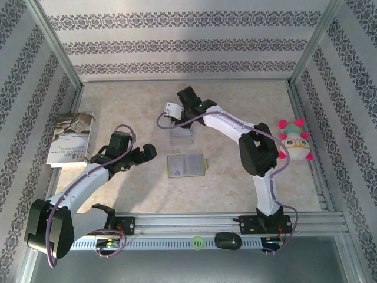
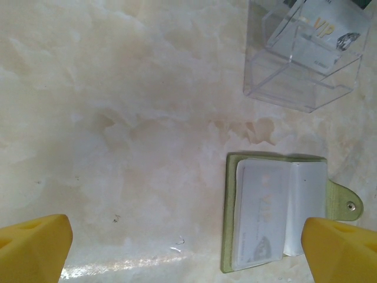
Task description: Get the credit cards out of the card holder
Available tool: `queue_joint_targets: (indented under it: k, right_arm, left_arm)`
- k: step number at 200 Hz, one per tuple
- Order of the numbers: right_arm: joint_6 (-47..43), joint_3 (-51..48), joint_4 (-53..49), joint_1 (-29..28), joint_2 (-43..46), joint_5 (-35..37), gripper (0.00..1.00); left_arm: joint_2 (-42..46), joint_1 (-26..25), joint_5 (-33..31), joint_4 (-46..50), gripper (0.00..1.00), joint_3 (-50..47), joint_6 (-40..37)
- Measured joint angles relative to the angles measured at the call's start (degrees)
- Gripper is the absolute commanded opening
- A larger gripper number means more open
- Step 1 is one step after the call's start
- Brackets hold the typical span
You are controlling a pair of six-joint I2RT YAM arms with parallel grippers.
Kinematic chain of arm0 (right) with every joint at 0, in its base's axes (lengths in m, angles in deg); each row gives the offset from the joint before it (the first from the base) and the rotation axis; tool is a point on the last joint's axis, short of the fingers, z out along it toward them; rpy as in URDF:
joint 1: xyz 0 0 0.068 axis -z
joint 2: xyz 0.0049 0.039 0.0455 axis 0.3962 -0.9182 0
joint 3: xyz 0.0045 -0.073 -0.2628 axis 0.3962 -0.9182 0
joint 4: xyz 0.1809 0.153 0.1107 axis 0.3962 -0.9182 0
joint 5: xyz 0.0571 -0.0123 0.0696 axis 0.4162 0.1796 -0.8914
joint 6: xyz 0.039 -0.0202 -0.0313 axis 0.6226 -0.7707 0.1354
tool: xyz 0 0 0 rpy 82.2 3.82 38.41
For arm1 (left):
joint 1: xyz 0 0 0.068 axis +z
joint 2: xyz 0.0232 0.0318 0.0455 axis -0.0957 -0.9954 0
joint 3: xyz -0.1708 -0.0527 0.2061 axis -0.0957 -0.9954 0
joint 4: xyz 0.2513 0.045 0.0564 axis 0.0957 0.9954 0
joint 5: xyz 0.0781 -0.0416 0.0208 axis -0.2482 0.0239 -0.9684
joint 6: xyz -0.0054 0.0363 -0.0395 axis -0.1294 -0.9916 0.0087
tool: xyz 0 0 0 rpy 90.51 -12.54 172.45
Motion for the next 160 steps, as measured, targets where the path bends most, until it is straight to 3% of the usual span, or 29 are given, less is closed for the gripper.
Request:
queue_joint_targets:
  k: [46, 86, 120, 160]
  right_arm:
    - [22.4, -5.2, 7.4, -1.6, 10.7, -4.3, 0.40]
    - [40.8, -17.1, 7.2, -4.5, 16.1, -8.6, 0.41]
    - [46.6, -24.6, 0.6, -9.4, 16.3, -7.8, 0.41]
    - [47.1, -24.7, -4.3, -18.1, 13.2, -3.1, 0.41]
  left_arm:
    - [2.1, 0.6, 0.7, -4.3, 1.00, -3.6, 2.2]
    - [3.4, 1.6, 2.0, -6.4, 1.00, -7.4, 3.7]
    - [6.9, 1.9, 1.4, -6.4, 1.00, -8.0, 3.6]
    - [11.6, 1.9, -1.6, -5.0, 1.00, -8.0, 3.6]
